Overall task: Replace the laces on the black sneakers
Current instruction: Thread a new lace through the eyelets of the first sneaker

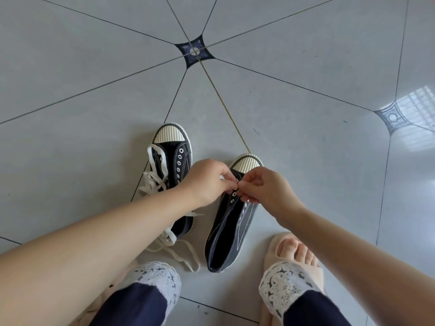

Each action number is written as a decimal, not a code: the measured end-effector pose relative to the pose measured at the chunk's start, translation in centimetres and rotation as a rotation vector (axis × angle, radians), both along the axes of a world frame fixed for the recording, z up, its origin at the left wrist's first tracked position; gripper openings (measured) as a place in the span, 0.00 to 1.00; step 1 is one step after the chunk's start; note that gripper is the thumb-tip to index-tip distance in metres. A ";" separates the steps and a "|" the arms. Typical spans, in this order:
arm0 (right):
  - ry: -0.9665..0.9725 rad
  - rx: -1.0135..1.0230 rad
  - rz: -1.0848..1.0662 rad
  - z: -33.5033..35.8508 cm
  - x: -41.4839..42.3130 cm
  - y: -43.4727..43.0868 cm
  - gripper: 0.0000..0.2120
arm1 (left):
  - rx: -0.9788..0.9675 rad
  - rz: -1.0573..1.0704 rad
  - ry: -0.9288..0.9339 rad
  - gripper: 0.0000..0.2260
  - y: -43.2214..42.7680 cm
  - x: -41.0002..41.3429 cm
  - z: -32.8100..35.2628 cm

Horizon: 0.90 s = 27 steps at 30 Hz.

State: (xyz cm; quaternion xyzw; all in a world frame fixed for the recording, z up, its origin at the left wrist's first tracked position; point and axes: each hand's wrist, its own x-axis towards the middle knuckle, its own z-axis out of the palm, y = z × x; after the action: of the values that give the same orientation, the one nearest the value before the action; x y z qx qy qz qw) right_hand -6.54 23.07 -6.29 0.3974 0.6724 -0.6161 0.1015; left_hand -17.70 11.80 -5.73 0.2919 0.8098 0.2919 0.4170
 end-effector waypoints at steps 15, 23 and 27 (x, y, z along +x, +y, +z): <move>-0.142 0.099 -0.139 -2.6 0.4 -0.6 0.08 | -0.076 0.306 -0.104 0.07 0.1 0.5 -3.2; -0.114 0.037 -0.188 -2.8 0.4 -1.0 0.09 | -0.073 0.334 -0.106 0.07 0.4 0.4 -3.5; -0.088 0.091 -0.170 -2.7 0.4 -1.2 0.11 | -0.041 0.192 0.046 0.03 0.2 0.1 -3.7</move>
State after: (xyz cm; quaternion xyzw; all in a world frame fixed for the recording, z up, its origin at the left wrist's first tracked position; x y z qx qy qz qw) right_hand -6.15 21.84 -8.98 0.4838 0.6585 -0.5734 0.0600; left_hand -17.57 12.01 -9.43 0.2109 0.8491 0.3071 0.3745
